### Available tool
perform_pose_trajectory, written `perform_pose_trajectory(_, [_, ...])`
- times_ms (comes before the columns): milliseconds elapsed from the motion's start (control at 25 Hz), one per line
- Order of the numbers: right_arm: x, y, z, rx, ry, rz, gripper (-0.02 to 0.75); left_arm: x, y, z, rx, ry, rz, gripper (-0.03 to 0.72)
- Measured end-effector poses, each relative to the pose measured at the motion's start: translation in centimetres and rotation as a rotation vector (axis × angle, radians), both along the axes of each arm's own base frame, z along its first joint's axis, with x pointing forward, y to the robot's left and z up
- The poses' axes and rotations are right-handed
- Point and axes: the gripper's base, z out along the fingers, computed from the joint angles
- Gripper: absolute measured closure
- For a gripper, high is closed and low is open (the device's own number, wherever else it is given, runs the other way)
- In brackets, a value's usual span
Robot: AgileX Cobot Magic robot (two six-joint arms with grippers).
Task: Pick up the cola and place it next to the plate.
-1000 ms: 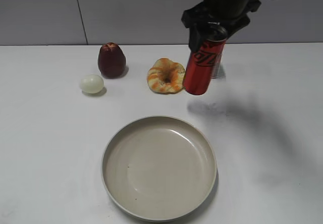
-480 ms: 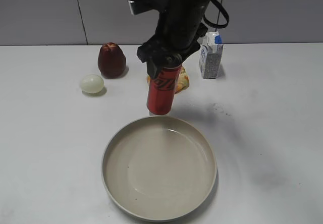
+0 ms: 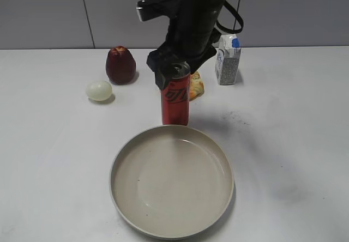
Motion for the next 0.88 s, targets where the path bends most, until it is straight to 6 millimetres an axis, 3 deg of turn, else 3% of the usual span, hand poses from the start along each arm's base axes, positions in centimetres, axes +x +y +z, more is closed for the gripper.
perform_pose_trajectory(120, [0.0,0.0,1.4,-0.002,0.002,0.009,0.088,0.0,0.0,0.0,0.0,0.0,0.0,0.461])
perform_pose_trajectory(280, [-1.1,-0.8,6.6,0.029,-0.051,0.019,0.088,0.0,0.0,0.0,0.0,0.0,0.0,0.461])
perform_pose_trajectory(440, [-3.3,-3.1,12.3,0.055,-0.125,-0.006,0.088,0.0,0.0,0.0,0.0,0.0,0.0,0.461])
perform_pose_trajectory(520, [-4.3,-5.0,13.9,0.043,-0.156,-0.055,0.088,0.0,0.0,0.0,0.0,0.0,0.0,0.461])
perform_pose_trajectory(680, [-6.2,-9.9,14.6,0.0,-0.14,-0.16,0.094,0.0,0.0,0.0,0.0,0.0,0.0,0.461])
perform_pose_trajectory(880, [-11.8,-16.4,12.7,-0.063,-0.054,-0.289,0.13,0.0,0.0,0.0,0.0,0.0,0.0,0.461])
